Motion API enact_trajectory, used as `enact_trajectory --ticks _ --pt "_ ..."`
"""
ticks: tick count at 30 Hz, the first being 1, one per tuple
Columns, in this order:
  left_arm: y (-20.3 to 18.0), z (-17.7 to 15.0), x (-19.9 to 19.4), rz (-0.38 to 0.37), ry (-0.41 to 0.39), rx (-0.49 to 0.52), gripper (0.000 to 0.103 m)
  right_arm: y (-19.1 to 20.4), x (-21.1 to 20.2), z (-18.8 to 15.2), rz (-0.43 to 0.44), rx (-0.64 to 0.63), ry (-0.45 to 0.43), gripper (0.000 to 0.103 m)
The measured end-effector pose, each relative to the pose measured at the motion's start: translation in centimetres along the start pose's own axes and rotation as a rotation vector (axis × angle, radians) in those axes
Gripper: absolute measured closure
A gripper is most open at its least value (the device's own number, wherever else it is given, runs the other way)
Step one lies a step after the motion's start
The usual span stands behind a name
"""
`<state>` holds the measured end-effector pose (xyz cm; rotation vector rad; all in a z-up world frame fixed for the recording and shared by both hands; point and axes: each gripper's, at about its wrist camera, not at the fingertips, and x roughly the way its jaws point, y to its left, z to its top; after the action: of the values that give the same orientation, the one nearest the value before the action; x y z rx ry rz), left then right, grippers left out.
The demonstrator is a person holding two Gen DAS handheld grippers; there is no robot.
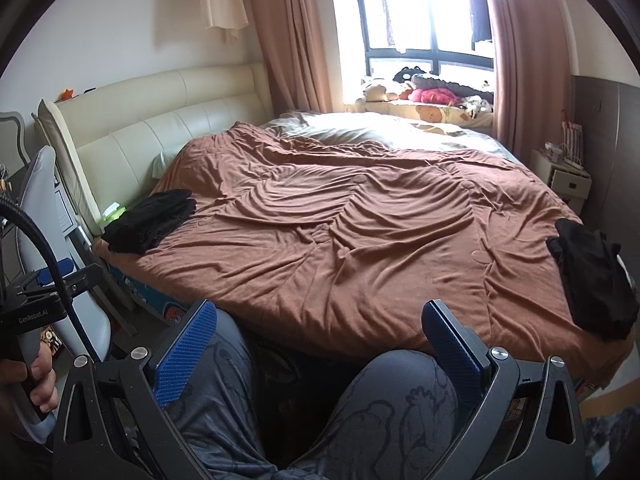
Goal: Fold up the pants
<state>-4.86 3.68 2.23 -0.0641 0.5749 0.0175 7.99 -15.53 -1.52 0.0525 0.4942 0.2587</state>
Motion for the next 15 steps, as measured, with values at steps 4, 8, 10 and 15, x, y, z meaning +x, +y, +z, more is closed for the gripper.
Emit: enact_trajectory --ticks 4,8,10,15 --pt "-0.6 -0.5 0.0 0.009 -0.015 0.043 0.0 0.0 0.4 -0.7 0.016 0.01 -0.003 0.0" --pt "-0.5 -0.6 0.0 0.003 -0.04 0.051 0.0 -0.1 1.0 -1.0 0.002 0.009 -0.007 0.0" --pt "-0.5 -0.5 0.0 0.006 -0.048 0.056 0.0 -0.2 1.2 -1.1 0.001 0.015 -0.007 0.0" --pt "-0.3 -0.3 -0.1 0.0 -0.062 0.052 0.0 -0.2 1.3 -1.2 -0.008 0.017 -0.02 0.0"
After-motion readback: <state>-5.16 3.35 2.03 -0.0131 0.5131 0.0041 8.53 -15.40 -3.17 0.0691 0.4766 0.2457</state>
